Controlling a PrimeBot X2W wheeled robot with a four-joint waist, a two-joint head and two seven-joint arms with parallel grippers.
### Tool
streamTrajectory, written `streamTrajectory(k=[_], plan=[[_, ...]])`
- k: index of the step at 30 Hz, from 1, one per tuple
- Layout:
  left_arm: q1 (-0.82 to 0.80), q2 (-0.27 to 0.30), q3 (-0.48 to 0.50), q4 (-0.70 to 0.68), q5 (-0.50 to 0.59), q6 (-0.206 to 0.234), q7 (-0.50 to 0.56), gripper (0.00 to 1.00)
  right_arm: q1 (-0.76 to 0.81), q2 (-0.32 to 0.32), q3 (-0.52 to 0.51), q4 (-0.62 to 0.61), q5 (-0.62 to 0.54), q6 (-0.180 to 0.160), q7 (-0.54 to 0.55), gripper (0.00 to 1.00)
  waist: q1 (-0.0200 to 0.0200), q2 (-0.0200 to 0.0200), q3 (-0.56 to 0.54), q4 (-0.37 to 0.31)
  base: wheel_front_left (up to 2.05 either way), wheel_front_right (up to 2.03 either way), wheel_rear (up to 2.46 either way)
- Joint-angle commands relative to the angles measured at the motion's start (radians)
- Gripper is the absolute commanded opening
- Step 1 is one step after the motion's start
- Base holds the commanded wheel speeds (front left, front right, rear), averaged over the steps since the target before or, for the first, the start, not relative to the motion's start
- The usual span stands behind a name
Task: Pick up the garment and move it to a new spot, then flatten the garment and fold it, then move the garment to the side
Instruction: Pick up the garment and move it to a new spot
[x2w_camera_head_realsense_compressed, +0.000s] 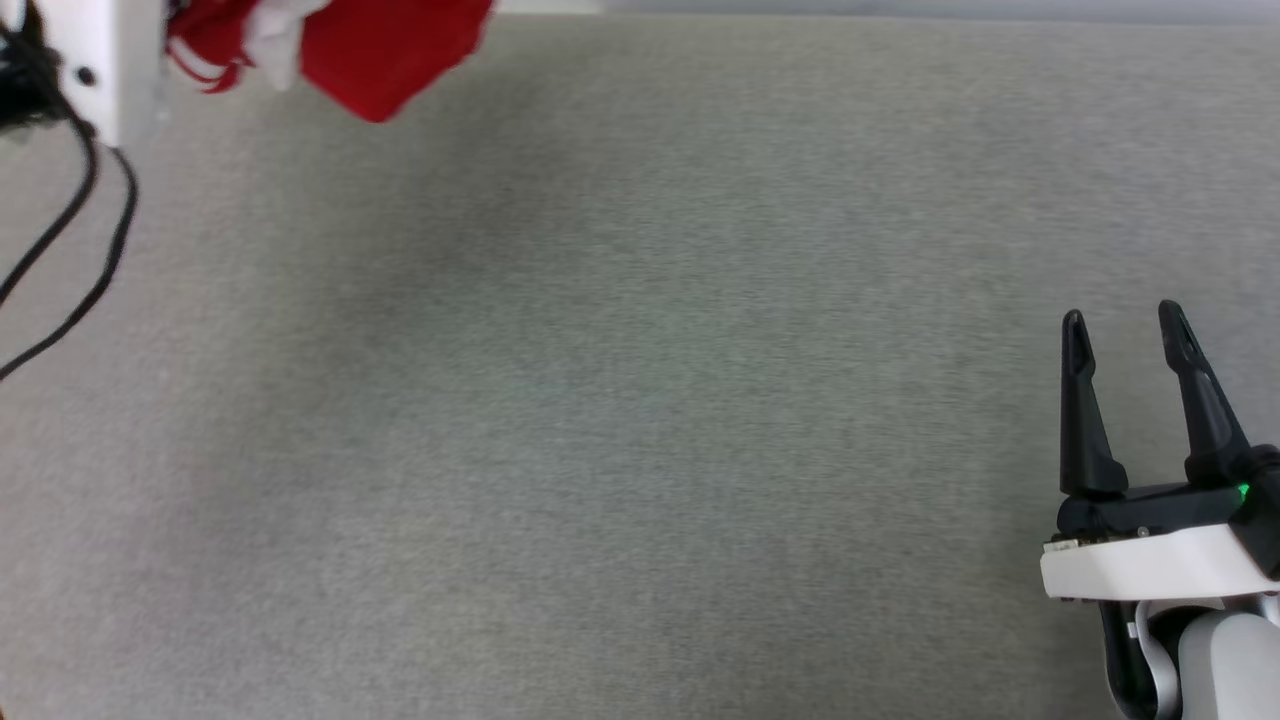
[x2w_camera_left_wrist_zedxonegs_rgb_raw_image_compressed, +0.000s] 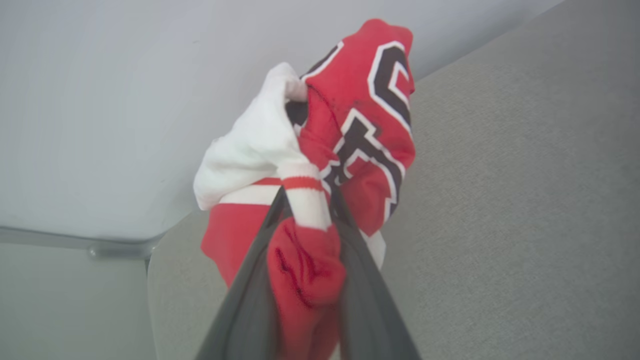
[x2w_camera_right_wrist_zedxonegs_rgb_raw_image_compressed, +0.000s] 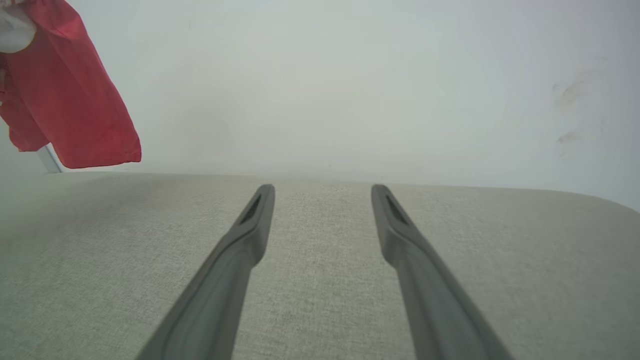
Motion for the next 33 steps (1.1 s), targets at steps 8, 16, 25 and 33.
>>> streamTrajectory(k=[8, 16, 25, 33], plan=[[-0.069, -0.069, -0.121, -0.107, -0.017, 0.001, 0.048, 0.0, 0.026, 0.003, -0.004, 0.009, 0.047, -0.001, -0.002, 1.0, 0.0, 0.0, -0.054, -0.154, 0.0, 0.0, 0.0], [-0.069, -0.1, -0.238, -0.188, -0.063, 0.001, 0.104, 0.0, 0.026, 0.004, -0.02, 0.011, 0.083, -0.001, -0.003, 1.0, 0.0, 0.0, -0.029, -0.232, 0.0, 0.0, 0.0], [0.023, -0.171, -0.392, -0.104, -0.029, 0.001, 0.045, 0.0, -0.016, 0.003, 0.011, 0.016, 0.112, -0.001, -0.002, 1.0, 0.0, 0.0, 0.039, -0.297, 0.0, 0.0, 0.0], [0.159, -0.251, -0.487, 0.028, -0.037, 0.001, -0.057, 0.0, -0.025, 0.003, 0.007, 0.023, 0.117, -0.001, -0.003, 1.0, 0.0, 0.0, 0.068, -0.324, 0.0, 0.0, 0.0]])
